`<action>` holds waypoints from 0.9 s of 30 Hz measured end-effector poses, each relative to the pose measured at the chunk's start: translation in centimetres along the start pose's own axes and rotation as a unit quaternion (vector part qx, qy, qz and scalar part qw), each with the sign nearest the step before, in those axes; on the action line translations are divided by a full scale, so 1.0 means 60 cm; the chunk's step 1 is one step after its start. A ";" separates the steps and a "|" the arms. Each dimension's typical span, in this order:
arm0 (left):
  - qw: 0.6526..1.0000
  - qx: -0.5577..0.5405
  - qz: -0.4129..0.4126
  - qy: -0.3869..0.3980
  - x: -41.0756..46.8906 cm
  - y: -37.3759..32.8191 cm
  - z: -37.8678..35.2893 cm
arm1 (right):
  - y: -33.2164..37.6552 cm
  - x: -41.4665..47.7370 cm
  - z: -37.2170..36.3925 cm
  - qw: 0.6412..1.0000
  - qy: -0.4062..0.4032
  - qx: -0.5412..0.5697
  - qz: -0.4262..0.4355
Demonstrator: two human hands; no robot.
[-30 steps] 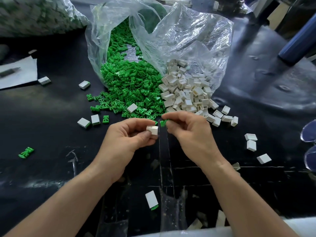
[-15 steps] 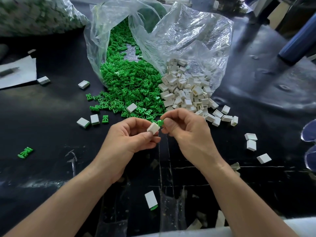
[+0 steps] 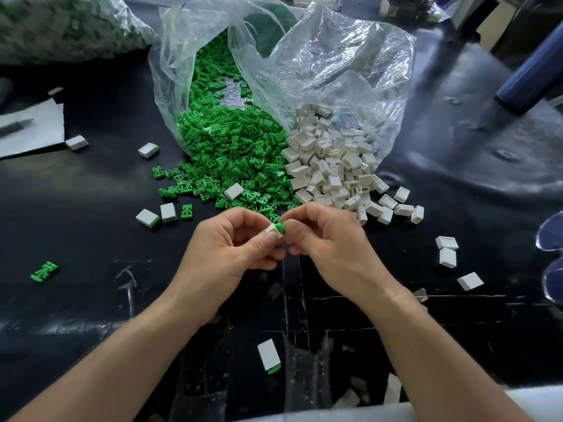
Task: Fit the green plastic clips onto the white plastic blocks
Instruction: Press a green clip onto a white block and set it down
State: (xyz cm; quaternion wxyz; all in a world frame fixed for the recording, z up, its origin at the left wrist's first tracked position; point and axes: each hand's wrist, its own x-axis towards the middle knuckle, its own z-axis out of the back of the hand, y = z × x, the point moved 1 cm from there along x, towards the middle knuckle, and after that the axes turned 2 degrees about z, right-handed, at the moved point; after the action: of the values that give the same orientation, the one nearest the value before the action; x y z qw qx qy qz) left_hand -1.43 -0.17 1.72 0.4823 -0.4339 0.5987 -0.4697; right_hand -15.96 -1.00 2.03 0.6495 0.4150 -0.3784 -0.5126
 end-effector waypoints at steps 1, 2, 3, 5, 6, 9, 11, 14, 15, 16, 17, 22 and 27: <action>1.000 0.004 -0.001 0.001 0.000 0.000 0.001 | 0.000 -0.001 0.000 1.000 0.006 -0.010 -0.005; 1.000 0.008 -0.001 0.003 0.000 0.000 0.001 | 0.000 -0.001 0.000 1.000 0.010 -0.022 -0.007; 1.000 0.009 -0.002 0.003 -0.001 0.000 0.002 | 0.001 -0.002 0.000 0.999 0.012 -0.034 -0.007; 1.000 0.013 -0.003 0.001 -0.001 -0.001 0.003 | 0.003 -0.003 0.000 0.999 0.016 -0.052 -0.006; 1.000 0.014 -0.003 0.000 -0.001 -0.001 0.002 | 0.004 -0.003 0.000 0.998 0.019 -0.061 -0.006; 0.999 0.035 -0.009 -0.002 -0.002 -0.002 0.002 | 0.006 -0.004 0.002 0.994 0.039 -0.101 0.001; 0.998 0.064 -0.017 0.004 -0.002 -0.002 0.004 | 0.010 -0.006 0.002 0.989 0.055 -0.135 0.022; 0.994 0.101 -0.032 0.016 -0.005 -0.002 0.009 | 0.017 -0.011 0.004 0.975 0.072 -0.198 0.071; 0.992 0.116 -0.038 0.020 -0.006 -0.003 0.010 | 0.019 -0.012 0.004 0.969 0.078 -0.219 0.087; 0.990 0.133 -0.043 0.024 -0.007 -0.003 0.012 | 0.022 -0.013 0.005 0.962 0.085 -0.238 0.098; 0.987 0.150 -0.045 0.029 -0.008 -0.003 0.012 | 0.023 -0.013 0.004 0.956 0.093 -0.255 0.107; 0.980 0.188 -0.050 0.047 -0.013 0.000 0.013 | 0.017 -0.017 -0.001 0.933 0.131 -0.308 0.135; 0.997 0.056 -0.048 0.031 -0.006 -0.016 0.012 | 0.020 -0.014 0.003 0.994 0.017 -0.079 0.067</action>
State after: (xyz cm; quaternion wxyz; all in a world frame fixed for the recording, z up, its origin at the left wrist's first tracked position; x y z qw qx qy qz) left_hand -0.62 -0.08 2.63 0.4642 -0.4194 0.5646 -0.5383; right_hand -15.87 -0.04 3.18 0.7195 0.3448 -0.3523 -0.4892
